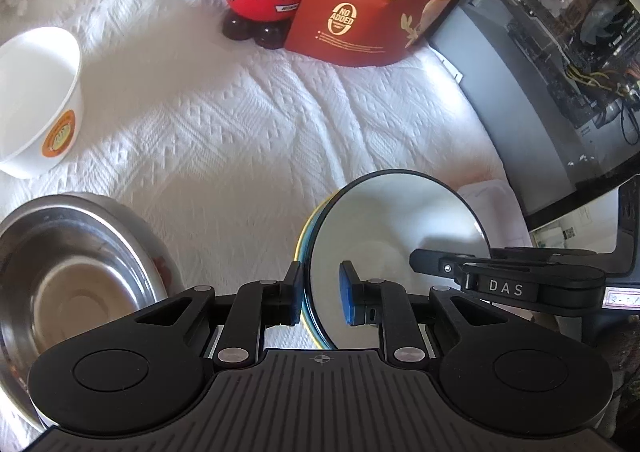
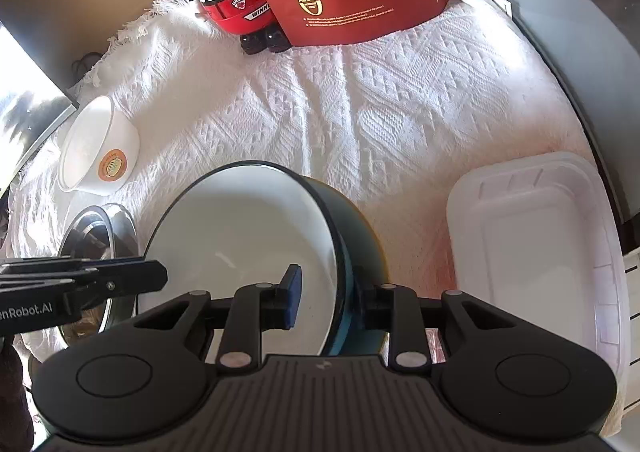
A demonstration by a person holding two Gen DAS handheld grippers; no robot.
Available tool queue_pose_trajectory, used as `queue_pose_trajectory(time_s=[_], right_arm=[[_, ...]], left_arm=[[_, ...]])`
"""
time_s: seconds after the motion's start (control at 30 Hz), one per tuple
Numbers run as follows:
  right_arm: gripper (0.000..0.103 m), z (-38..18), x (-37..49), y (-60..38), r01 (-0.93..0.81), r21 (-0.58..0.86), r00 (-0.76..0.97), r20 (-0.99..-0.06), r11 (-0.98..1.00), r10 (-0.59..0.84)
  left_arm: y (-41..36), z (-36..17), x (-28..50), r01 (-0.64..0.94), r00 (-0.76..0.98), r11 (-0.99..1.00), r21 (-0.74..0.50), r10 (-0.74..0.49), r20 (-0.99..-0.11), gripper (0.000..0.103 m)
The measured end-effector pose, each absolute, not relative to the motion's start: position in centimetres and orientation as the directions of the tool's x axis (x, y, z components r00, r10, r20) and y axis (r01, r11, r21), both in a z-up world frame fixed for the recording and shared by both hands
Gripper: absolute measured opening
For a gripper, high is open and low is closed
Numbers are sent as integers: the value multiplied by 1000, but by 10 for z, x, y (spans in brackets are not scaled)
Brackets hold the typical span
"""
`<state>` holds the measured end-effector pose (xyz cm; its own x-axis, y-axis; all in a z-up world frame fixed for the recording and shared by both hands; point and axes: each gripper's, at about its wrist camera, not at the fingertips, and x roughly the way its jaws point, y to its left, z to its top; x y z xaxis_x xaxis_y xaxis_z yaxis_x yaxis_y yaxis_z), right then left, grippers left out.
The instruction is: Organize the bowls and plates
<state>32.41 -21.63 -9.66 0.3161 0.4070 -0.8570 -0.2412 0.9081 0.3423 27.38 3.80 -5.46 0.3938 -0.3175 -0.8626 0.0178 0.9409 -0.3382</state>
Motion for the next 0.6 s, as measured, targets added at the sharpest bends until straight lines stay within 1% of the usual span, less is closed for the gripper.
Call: queue_pose_trajectory(time_s=[0.23,0.33,0.47,0.6], right_arm=[[27,-95,318,-220,-239,341,331,-852,909,406],[27,-93,318,-222,-232,346,334,-850,909,408],[27,-84,314,-221,-250,313,377,-841,916,389],[27,-70,309,-223,-280,275,433,-819,920,377]], left_arm=[[38,-52,274,41,415,944,-327,-314,-854,21],[34,-50,276,60,427,952,-299,-295,-855,21],[30,-47,274,85,446,963,-255,-266,-855,21],[28,-42,273,117,459,962,-247,-273,-845,21]])
